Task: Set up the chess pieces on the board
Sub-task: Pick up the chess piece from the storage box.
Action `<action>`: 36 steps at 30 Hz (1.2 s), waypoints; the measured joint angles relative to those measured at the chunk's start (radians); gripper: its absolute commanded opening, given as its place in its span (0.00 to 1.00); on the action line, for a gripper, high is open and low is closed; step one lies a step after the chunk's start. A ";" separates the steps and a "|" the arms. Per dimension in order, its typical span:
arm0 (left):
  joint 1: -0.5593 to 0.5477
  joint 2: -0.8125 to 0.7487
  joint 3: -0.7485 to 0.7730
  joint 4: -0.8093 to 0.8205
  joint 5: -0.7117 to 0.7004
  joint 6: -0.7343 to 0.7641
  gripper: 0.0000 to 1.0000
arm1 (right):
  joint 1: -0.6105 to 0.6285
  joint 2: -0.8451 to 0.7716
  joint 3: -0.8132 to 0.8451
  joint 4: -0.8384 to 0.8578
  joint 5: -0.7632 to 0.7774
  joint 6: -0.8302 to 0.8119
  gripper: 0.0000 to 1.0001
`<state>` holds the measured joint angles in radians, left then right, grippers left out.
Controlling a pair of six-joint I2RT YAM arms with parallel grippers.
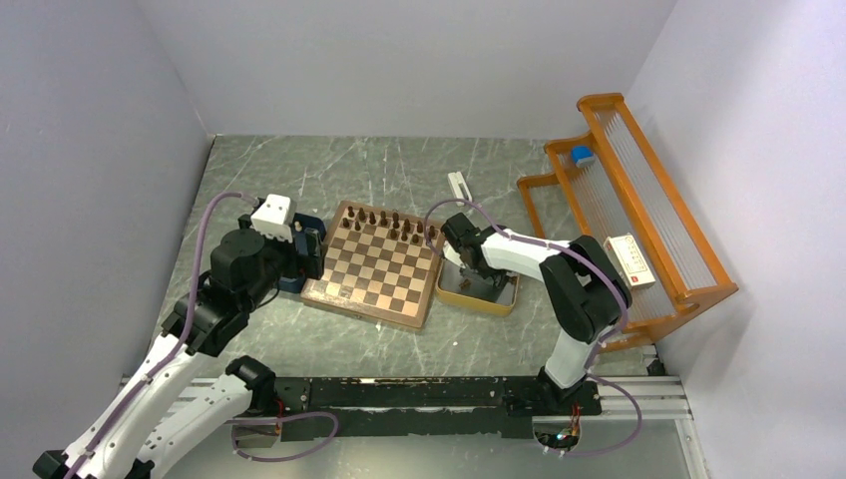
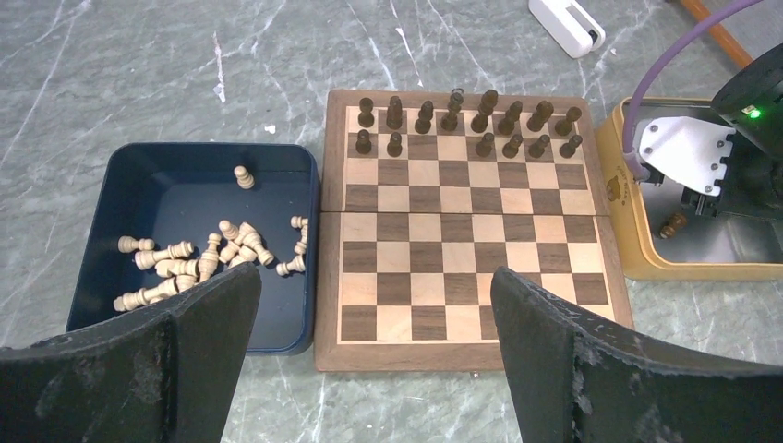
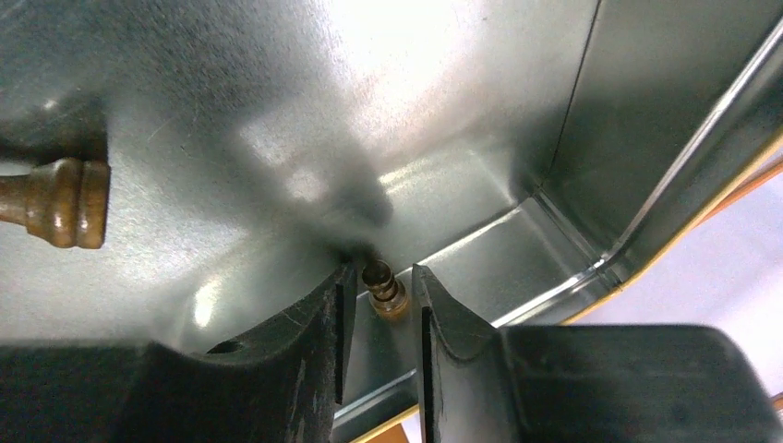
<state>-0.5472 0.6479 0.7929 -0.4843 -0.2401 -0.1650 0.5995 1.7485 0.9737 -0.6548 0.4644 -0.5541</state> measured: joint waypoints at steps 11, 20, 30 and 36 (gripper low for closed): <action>0.000 -0.005 0.000 0.000 -0.004 0.000 0.99 | 0.000 0.006 0.004 0.007 -0.013 0.000 0.20; -0.001 -0.009 0.000 0.000 -0.005 0.000 0.99 | 0.000 0.002 -0.003 0.016 -0.014 -0.004 0.09; -0.001 -0.010 0.000 -0.001 -0.019 -0.001 0.99 | 0.001 -0.053 0.032 -0.053 -0.058 -0.003 0.04; -0.001 -0.011 0.000 -0.001 -0.019 -0.009 0.99 | 0.001 -0.139 0.078 -0.070 -0.106 0.024 0.03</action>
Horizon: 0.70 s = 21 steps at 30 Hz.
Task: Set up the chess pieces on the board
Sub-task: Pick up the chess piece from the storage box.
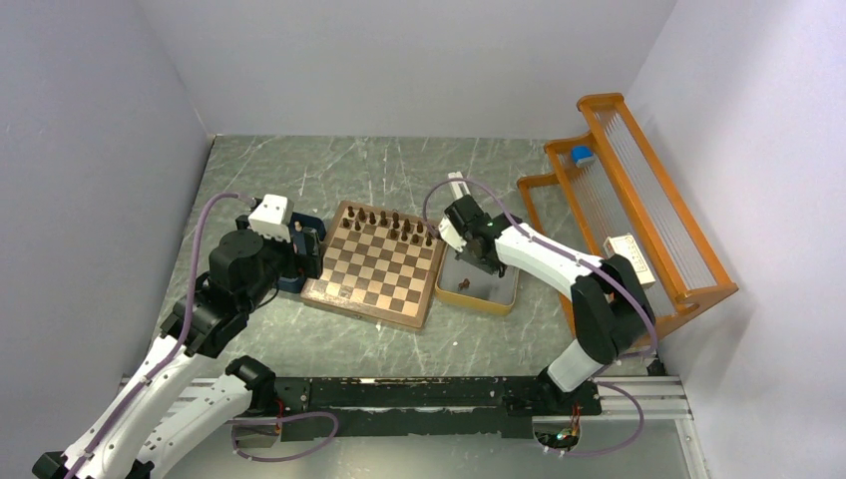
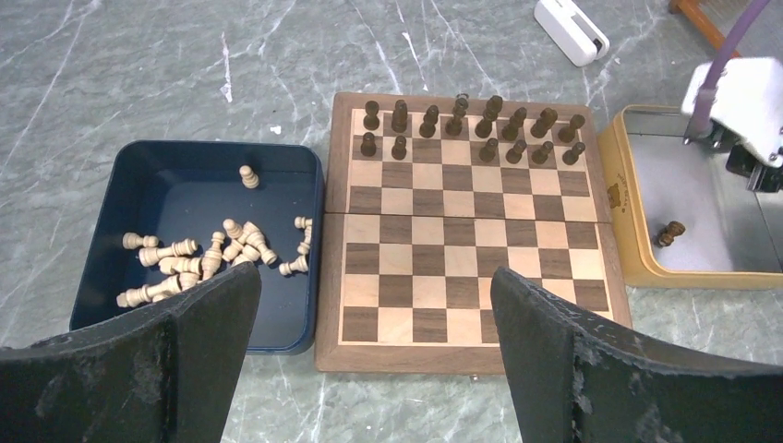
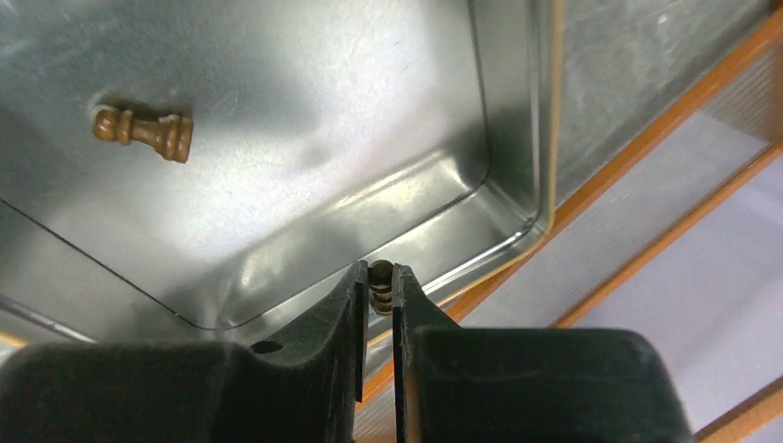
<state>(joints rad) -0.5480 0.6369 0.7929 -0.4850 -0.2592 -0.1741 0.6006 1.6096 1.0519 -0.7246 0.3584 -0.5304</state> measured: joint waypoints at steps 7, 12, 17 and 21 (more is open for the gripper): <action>0.000 0.007 0.000 0.000 0.001 -0.025 0.99 | 0.000 -0.042 0.133 0.002 -0.122 0.141 0.04; -0.001 0.024 0.000 0.001 0.016 -0.042 0.91 | 0.000 -0.071 0.202 0.067 -0.228 0.330 0.06; -0.003 0.046 0.000 0.003 0.049 -0.087 0.90 | 0.002 -0.119 0.182 0.228 -0.399 0.536 0.06; -0.003 0.058 -0.005 0.005 0.063 -0.119 0.91 | 0.030 -0.195 0.040 0.468 -0.491 0.634 0.06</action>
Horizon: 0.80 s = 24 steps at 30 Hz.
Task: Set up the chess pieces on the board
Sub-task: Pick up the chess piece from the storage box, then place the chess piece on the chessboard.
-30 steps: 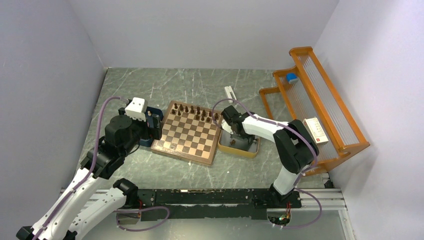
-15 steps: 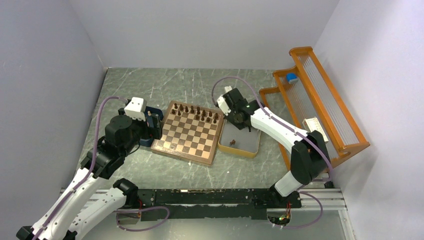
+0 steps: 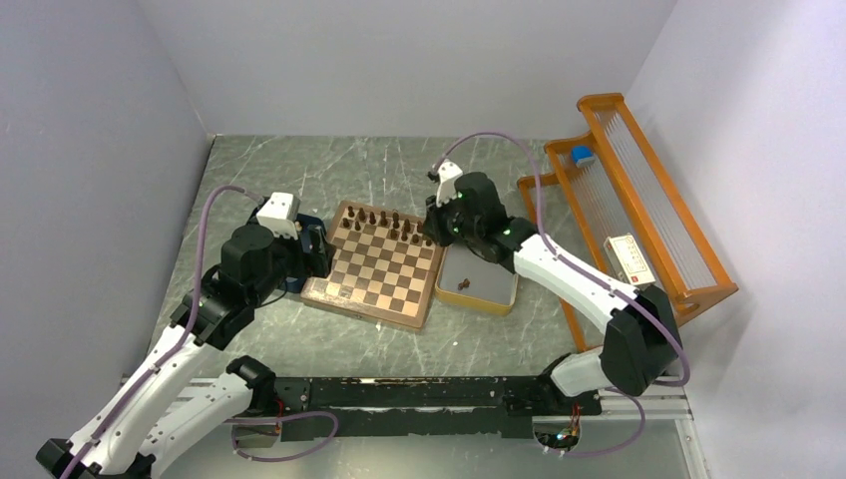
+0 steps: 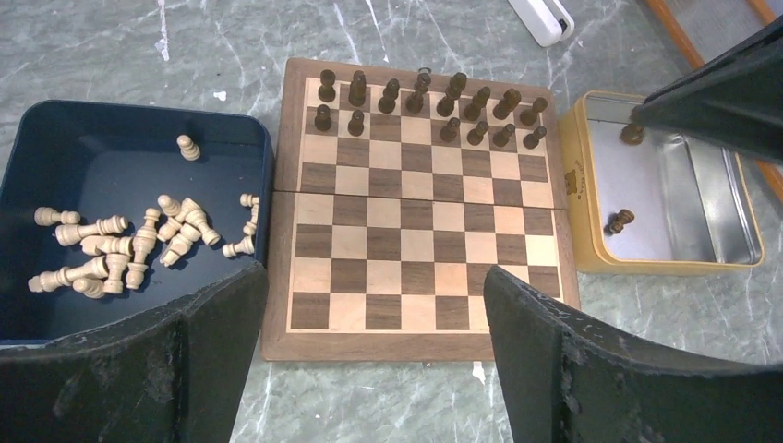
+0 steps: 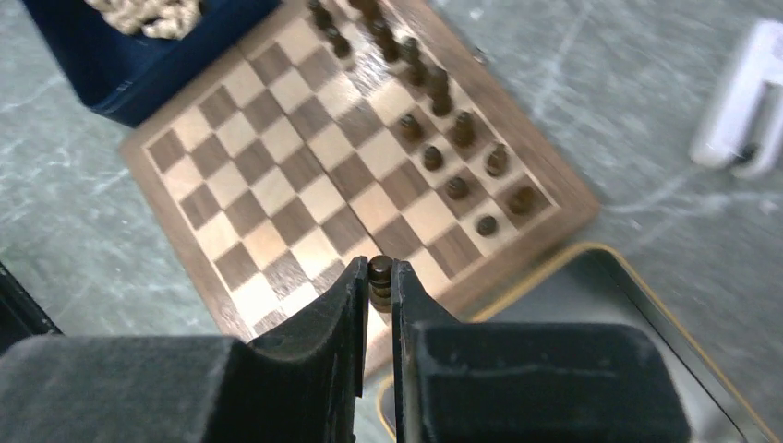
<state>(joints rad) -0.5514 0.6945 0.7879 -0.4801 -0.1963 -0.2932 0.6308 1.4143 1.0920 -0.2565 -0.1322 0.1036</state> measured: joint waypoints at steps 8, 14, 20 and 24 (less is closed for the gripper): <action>0.000 -0.008 0.002 -0.024 -0.035 0.028 0.92 | 0.137 0.133 -0.040 0.300 -0.002 0.004 0.07; 0.000 -0.069 0.014 -0.072 -0.124 0.072 0.92 | 0.217 0.287 -0.003 0.453 0.084 -0.020 0.08; 0.000 -0.148 0.015 -0.080 -0.161 0.088 0.92 | 0.267 0.388 0.022 0.586 0.215 -0.034 0.08; 0.000 -0.164 0.014 -0.085 -0.169 0.092 0.92 | 0.286 0.447 0.042 0.641 0.296 -0.040 0.08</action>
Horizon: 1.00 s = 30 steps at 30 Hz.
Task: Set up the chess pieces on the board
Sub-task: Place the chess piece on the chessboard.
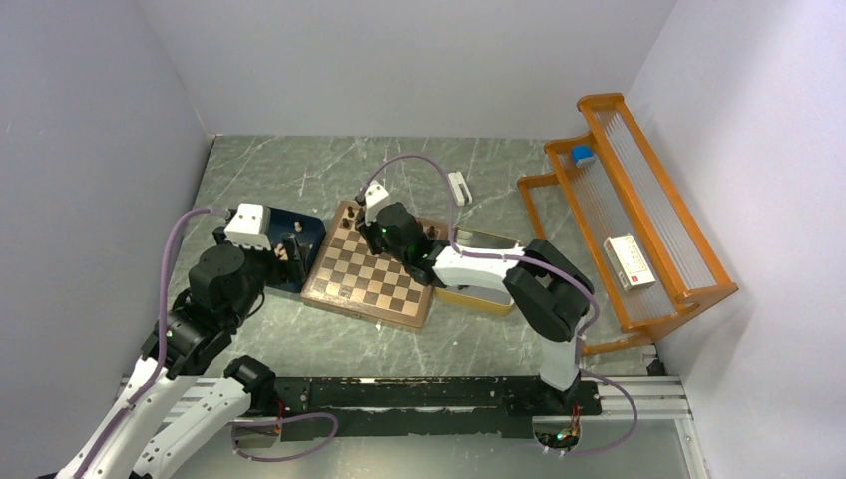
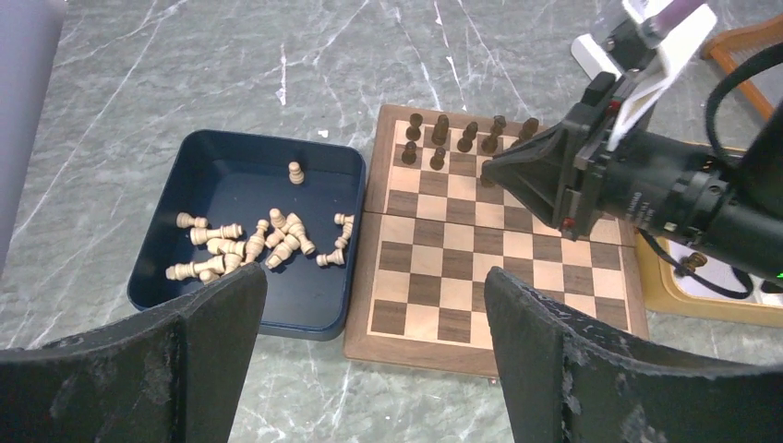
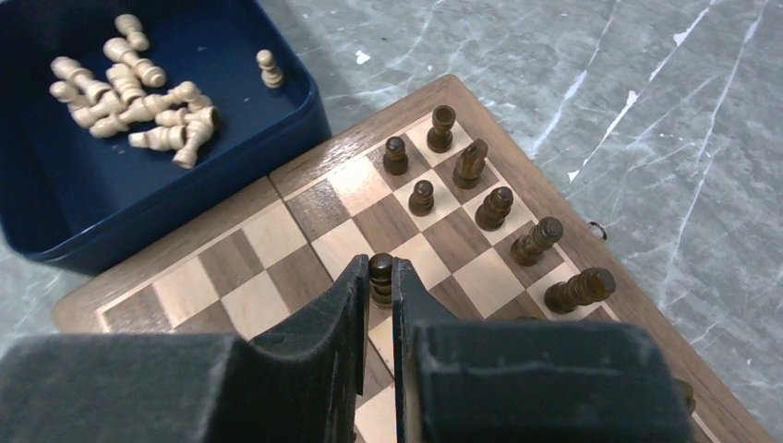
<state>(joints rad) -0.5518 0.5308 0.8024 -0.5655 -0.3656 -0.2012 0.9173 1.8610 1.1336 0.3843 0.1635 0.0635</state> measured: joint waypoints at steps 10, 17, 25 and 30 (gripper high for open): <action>0.000 -0.013 0.000 -0.002 -0.006 0.004 0.92 | 0.021 0.117 0.037 0.051 0.126 -0.001 0.09; 0.000 -0.023 0.000 -0.002 -0.009 0.004 0.92 | 0.029 0.121 0.035 0.097 0.157 0.000 0.10; 0.000 -0.023 0.000 -0.002 -0.008 0.004 0.92 | 0.033 0.152 0.034 0.134 0.163 0.000 0.10; 0.000 -0.024 0.000 -0.002 -0.010 0.004 0.92 | 0.033 0.182 0.035 0.134 0.180 0.005 0.11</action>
<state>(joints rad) -0.5518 0.5064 0.8028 -0.5674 -0.3752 -0.1974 0.9504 2.0430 1.1687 0.5186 0.3435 0.0681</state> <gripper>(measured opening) 0.918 0.147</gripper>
